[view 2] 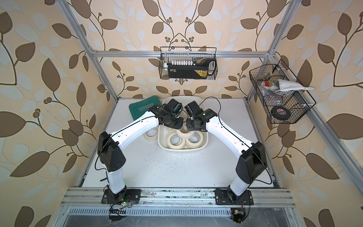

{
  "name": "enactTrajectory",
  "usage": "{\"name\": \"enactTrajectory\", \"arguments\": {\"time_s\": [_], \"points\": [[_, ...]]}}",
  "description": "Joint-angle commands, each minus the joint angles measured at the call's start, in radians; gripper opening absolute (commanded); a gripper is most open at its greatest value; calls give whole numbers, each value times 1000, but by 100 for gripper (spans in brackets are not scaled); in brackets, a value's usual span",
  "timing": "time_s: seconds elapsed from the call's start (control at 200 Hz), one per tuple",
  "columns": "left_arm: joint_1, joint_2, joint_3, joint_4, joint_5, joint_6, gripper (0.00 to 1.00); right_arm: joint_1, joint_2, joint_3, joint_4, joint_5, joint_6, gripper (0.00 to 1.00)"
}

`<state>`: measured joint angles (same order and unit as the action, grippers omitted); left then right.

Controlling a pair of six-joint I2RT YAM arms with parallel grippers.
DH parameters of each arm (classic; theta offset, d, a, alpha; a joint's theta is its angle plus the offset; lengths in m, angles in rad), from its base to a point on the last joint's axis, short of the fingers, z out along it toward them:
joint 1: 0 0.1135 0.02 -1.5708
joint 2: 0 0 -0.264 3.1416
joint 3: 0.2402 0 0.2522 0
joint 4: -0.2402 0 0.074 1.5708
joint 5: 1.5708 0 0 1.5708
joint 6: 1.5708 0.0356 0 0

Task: Take out the art tape in the storage box
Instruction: Pick up the art tape from the storage box, then place the art tape at the center of the board.

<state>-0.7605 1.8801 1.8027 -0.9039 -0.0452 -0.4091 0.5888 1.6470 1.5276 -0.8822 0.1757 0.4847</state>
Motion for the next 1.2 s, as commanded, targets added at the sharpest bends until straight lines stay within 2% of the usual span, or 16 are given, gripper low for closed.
{"name": "enactTrajectory", "arguments": {"time_s": [0.0, 0.175, 0.345, 0.58, 0.75, 0.835, 0.94, 1.105, 1.195], "points": [[9, -23, 24, 9, -12, -9, 12, 1, -48, -3, -1, -12, -1, 40], [10, -68, -4, 8, -20, -9, 6, 1, -114, -26, 57, -86, -17, 65], [23, -141, -69, 1, -59, -28, 0, -3, -192, -48, 104, -126, -24, 74], [118, -275, -211, 5, -85, -100, 0, -37, -271, -78, 135, -145, -22, 75], [288, -407, -418, 120, 16, -185, 0, -81, -282, -100, 138, -177, -10, 75], [368, -457, -476, 137, 26, -221, 0, -101, -280, -106, 137, -196, 6, 75], [449, -493, -509, 118, -7, -259, 0, -122, -277, -116, 132, -213, 25, 75], [529, -538, -588, 93, -183, -365, 0, -139, -278, -134, 127, -226, 38, 74], [600, -554, -638, 108, -191, -417, 0, -139, -279, -143, 126, -229, 41, 74]]}}
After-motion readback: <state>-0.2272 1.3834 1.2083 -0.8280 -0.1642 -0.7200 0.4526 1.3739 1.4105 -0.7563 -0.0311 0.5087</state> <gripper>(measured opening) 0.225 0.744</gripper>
